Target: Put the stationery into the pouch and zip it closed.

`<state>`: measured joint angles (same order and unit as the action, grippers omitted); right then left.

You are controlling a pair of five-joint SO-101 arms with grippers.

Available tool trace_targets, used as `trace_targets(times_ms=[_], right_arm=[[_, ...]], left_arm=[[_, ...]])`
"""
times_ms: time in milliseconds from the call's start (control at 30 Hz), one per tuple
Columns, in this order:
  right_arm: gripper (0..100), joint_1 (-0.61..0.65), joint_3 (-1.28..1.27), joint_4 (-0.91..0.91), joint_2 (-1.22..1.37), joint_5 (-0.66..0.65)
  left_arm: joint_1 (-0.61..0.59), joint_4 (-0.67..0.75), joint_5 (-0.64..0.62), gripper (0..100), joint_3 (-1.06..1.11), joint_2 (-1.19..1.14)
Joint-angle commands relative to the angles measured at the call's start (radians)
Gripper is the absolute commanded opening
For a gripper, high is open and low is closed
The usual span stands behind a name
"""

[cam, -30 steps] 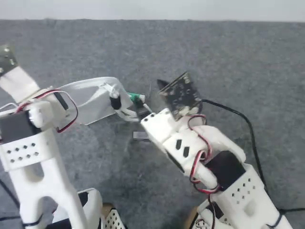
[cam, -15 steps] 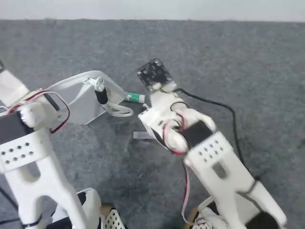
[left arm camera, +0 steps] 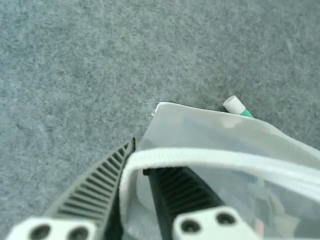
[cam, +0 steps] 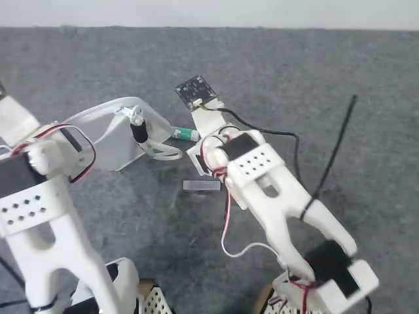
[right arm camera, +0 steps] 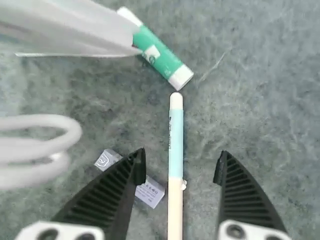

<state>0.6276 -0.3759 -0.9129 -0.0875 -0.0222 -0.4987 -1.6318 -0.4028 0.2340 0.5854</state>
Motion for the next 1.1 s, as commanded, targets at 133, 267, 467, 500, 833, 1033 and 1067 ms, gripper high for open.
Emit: trace_targets(times_ms=[133, 267, 467, 500, 833, 1033, 1067], right_arm=[[22.0, -0.018, 0.137, 0.002, 0.127, -0.014], [22.0, -0.018, 0.189, 0.002, 0.202, -0.014], [22.0, -0.018, 0.256, -0.004, 0.305, -0.015], [22.0, -0.018, 0.264, -0.004, 0.318, -0.015], [22.0, -0.018, 0.322, -0.004, 0.429, -0.015], [22.0, -0.021, 0.322, -0.004, 0.475, -0.084], [22.0, -0.024, 0.322, -0.004, 0.483, -0.084]], left_arm=[[-0.009, 0.034, -0.011, 1, 0.002, -0.002], [-0.009, 0.035, -0.011, 1, 0.002, -0.002], [-0.009, 0.035, -0.012, 1, 0.002, 0.0], [-0.009, 0.035, -0.012, 1, 0.002, 0.002], [-0.009, 0.035, -0.011, 1, 0.004, 0.002], [-0.009, 0.035, -0.009, 1, 0.004, 0.0], [-0.009, 0.035, -0.009, 1, 0.004, 0.0]])
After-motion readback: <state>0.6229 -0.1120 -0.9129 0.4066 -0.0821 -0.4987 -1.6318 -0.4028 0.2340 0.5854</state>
